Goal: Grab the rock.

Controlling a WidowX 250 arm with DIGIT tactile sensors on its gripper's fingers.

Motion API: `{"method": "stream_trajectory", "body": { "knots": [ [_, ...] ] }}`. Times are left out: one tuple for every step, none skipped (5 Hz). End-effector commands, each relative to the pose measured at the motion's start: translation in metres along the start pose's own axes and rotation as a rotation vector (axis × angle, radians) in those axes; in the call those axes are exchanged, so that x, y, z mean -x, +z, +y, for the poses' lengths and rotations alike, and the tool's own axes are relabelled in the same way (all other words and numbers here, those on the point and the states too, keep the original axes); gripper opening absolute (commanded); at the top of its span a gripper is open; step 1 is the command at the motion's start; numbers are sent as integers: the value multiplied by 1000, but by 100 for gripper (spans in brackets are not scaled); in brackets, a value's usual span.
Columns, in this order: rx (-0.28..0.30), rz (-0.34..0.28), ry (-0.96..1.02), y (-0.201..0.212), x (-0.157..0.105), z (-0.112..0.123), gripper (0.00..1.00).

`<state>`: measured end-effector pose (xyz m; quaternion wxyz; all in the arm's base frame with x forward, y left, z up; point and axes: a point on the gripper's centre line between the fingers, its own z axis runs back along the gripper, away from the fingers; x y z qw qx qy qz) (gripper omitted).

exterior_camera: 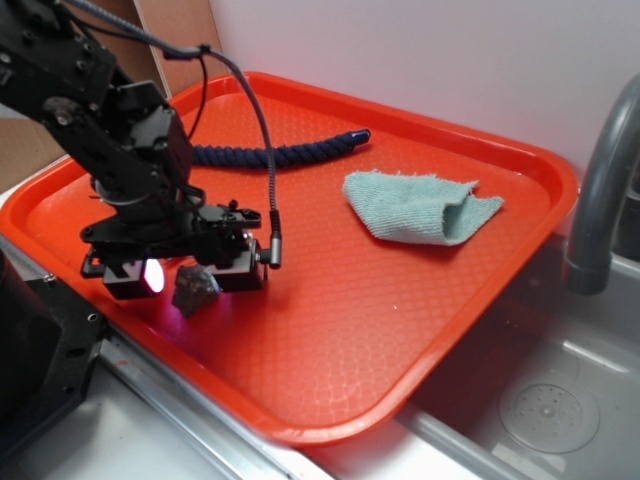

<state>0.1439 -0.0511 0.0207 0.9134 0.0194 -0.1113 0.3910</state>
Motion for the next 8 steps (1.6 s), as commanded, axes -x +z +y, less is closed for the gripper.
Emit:
{"method": "stream_trajectory", "body": {
  "knots": [
    [14,12,46,-3,-10,0,0],
    [14,-10,12,14,-17,-4,0],
    [-1,-7,-88,47,-36,-10,0],
    [49,9,-203,93,-59,-22,0],
    [54,35,-328,132,-74,-31,0],
    [96,49,-398,162,-85,-28,0],
    [154,74,-376,182,-87,-21,0],
    [135,121,-297,181,-90,-17,0]
  ]
}}
